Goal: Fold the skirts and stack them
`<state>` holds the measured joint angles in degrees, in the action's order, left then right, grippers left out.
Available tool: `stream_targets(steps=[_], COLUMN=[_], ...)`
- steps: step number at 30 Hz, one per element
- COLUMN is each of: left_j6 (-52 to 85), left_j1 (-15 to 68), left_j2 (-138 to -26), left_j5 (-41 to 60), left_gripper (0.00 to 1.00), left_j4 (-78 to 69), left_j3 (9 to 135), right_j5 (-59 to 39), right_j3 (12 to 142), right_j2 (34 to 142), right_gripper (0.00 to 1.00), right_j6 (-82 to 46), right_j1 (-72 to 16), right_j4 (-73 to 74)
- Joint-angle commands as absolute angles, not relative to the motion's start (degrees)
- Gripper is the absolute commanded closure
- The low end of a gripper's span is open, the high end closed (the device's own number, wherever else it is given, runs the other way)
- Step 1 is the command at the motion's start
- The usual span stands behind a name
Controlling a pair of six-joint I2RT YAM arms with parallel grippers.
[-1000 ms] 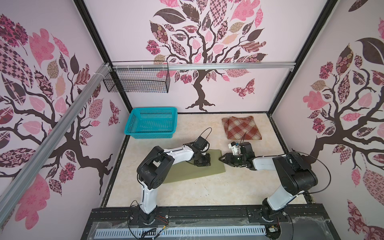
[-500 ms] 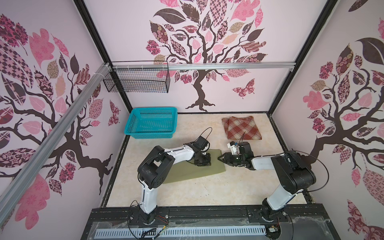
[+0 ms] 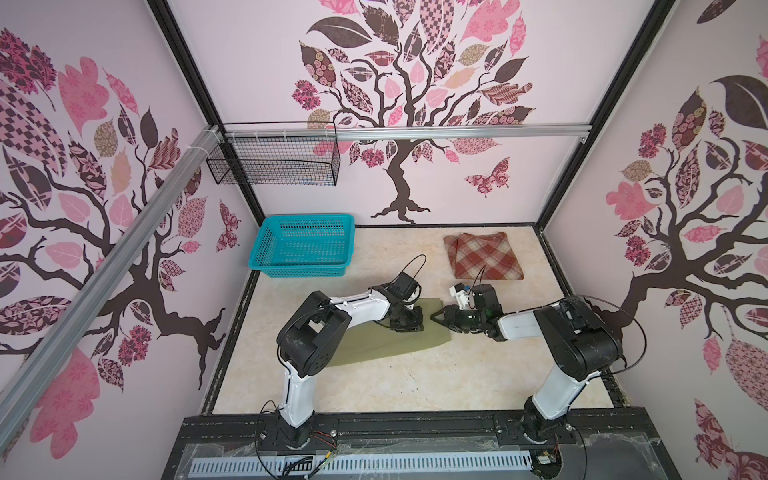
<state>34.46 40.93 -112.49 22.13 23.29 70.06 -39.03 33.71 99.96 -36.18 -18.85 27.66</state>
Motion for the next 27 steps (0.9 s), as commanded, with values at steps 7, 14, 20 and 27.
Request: stream_targets(steps=[7,14,20,27], left_j6=[33.51,33.59,33.51,33.27], left_j1=[41.86,41.92,42.02,42.01], left_j2=[-115.57,-115.97,-116.01,-114.11], left_j5=[20.72,20.74,20.74,20.11], left_gripper=[0.80,0.80,0.80,0.80], left_j4=[24.88,24.87,24.96,25.36], left_j3=[70.48,70.84,70.89,70.92], right_j5=[-39.34,-40.82,-41.31,-41.54], right_j3=[33.51,33.46,33.84,34.56], right_j2=[103.17,104.06,104.20,102.09], right_gripper=[0.56,0.61,0.78,1.00], right_j6=[-37.70,-38.85,-39.52,-40.17], right_j1=[-19.60,-19.78,-20.12,-20.17], right_j4=[25.52,27.97,28.92,28.10])
